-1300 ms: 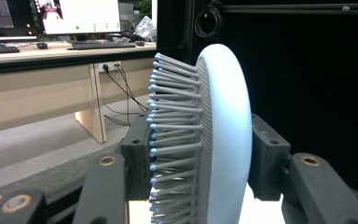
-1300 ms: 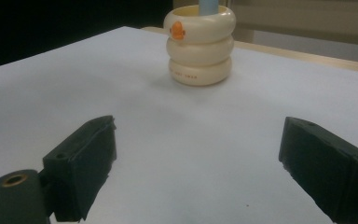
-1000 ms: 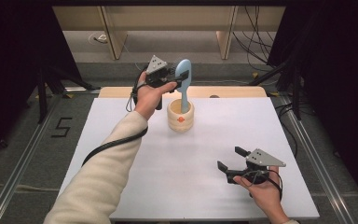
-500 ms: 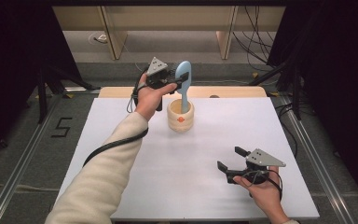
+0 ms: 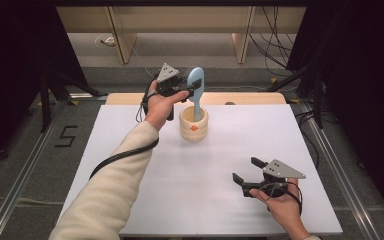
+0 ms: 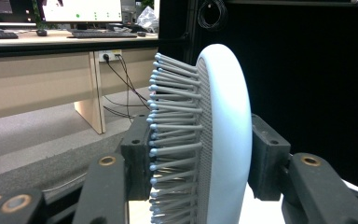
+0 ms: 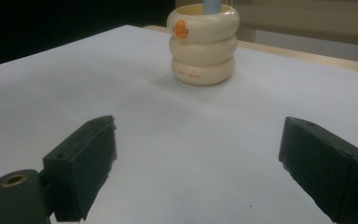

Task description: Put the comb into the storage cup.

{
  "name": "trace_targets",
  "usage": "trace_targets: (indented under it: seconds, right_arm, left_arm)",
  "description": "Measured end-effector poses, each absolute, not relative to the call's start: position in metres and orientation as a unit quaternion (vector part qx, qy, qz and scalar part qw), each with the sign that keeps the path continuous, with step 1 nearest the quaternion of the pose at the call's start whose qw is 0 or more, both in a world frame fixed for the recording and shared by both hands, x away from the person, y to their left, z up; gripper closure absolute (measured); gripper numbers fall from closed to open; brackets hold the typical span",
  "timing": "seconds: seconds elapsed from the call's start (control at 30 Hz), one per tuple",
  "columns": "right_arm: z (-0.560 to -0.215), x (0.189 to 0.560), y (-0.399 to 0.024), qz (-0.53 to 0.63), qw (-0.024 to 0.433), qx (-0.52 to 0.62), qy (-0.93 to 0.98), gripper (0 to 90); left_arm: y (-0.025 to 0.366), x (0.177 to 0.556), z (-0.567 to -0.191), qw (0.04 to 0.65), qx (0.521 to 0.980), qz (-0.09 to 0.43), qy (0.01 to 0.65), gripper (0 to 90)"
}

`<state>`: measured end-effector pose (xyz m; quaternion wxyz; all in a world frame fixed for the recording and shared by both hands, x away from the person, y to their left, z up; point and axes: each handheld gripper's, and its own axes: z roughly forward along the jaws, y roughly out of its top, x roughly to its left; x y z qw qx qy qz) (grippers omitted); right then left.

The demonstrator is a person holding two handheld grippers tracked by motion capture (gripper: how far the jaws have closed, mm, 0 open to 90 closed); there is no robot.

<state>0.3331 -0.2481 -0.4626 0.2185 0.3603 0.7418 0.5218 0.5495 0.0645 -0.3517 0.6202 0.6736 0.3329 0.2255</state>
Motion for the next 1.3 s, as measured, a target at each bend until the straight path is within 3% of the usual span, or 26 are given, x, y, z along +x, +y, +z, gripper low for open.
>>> trace_targets:
  seconds: [1.3]
  right_arm:
    - [-0.463,0.334,-0.248,0.522,0.219,0.360,0.742,12.1]
  left_arm:
    - [0.063,0.556,-0.376,0.613,0.669,0.211,0.363,50.3]
